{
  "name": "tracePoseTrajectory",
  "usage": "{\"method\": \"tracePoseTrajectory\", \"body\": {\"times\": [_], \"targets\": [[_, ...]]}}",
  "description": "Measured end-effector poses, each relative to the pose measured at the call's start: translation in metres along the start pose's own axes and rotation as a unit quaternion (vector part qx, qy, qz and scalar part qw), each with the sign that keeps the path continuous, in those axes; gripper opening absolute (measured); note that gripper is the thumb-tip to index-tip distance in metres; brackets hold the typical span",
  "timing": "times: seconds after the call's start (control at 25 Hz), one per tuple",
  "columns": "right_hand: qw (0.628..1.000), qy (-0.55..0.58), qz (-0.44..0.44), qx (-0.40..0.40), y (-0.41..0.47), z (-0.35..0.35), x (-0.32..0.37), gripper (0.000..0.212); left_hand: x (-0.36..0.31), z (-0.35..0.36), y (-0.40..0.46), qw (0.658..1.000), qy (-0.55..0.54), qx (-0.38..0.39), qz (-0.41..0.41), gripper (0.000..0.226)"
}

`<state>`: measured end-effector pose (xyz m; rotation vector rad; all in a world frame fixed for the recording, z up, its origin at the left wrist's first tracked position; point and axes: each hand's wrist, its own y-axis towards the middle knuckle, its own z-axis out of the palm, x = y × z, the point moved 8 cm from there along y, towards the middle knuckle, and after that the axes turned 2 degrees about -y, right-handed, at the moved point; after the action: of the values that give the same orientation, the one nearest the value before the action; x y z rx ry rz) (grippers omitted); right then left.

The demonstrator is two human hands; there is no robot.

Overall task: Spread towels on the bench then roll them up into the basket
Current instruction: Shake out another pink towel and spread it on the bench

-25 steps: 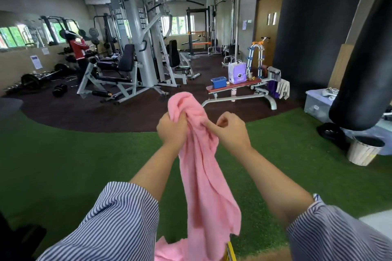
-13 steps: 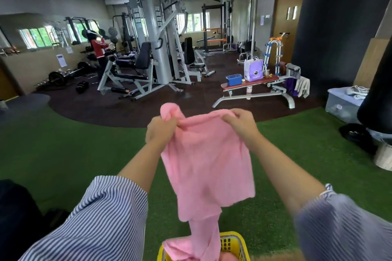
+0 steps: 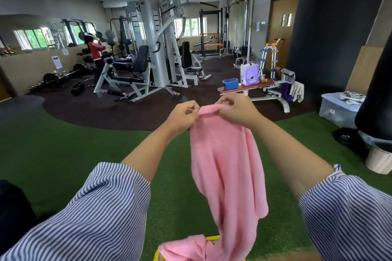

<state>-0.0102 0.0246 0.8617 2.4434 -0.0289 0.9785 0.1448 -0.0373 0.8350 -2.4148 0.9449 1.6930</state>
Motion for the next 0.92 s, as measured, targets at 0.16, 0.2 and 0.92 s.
{"method": "tracePoseTrajectory", "body": {"times": [0.16, 0.2, 0.92], "targets": [[0.989, -0.141, 0.046, 0.025, -0.021, 0.009, -0.055, 0.013, -0.018, -0.021, -0.006, 0.991, 0.074, -0.066, 0.093, 0.011], [0.983, -0.165, 0.072, 0.036, -0.026, 0.011, -0.068, 0.015, -0.019, -0.027, -0.007, 0.989, 0.074, -0.081, 0.096, 0.011], [0.934, -0.136, 0.138, -0.301, -0.043, -0.07, -0.068, 0.02, 0.052, -0.084, -0.021, 0.931, 0.364, 0.013, 0.012, 0.017]]}}
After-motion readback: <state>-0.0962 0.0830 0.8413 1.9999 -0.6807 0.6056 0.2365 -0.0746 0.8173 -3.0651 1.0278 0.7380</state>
